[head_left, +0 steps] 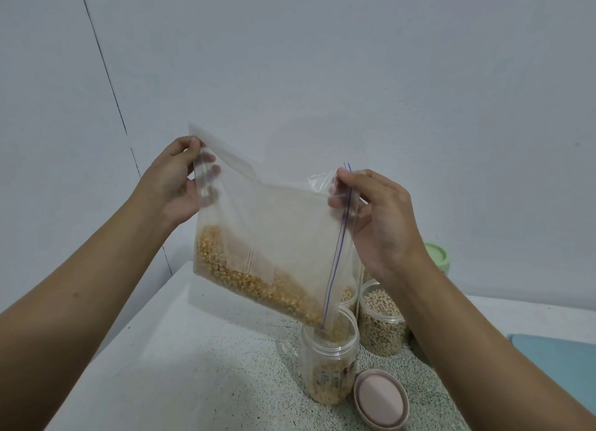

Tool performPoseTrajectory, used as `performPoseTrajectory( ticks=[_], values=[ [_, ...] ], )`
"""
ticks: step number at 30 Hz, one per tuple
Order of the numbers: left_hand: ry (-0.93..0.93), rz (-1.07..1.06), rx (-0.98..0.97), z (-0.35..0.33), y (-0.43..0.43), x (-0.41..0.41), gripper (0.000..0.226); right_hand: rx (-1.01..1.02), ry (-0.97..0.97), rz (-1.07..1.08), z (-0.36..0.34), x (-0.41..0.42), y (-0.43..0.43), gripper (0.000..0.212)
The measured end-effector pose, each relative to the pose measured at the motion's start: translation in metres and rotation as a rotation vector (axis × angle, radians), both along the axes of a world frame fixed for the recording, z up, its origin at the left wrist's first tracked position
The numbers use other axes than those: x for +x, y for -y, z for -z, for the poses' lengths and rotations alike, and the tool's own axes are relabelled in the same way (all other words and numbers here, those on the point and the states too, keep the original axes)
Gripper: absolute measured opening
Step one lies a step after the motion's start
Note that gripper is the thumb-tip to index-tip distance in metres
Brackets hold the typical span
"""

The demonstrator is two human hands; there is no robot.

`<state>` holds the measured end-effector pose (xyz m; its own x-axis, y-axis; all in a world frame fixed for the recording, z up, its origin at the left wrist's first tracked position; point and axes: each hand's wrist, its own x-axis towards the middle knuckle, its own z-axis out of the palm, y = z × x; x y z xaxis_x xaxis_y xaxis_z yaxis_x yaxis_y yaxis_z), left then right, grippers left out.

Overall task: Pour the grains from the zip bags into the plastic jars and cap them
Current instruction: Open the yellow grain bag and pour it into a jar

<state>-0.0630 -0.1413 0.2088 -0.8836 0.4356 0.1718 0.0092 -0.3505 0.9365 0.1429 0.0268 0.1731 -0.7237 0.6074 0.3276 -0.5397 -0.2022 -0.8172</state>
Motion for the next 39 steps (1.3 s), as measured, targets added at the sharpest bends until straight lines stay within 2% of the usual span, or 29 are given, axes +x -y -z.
performPoseTrajectory(
  ticks=[19, 39],
  values=[
    [-0.023, 0.019, -0.006, -0.004, 0.0018, 0.0059, 0.03, -0.005, 0.002, 0.021, -0.0009, 0.0063, 0.0025, 0.026],
    [-0.032, 0.043, -0.01, -0.0038, -0.0009, 0.0078, 0.024, 0.005, -0.003, 0.079, 0.0018, 0.0074, 0.0002, 0.021]
  ],
)
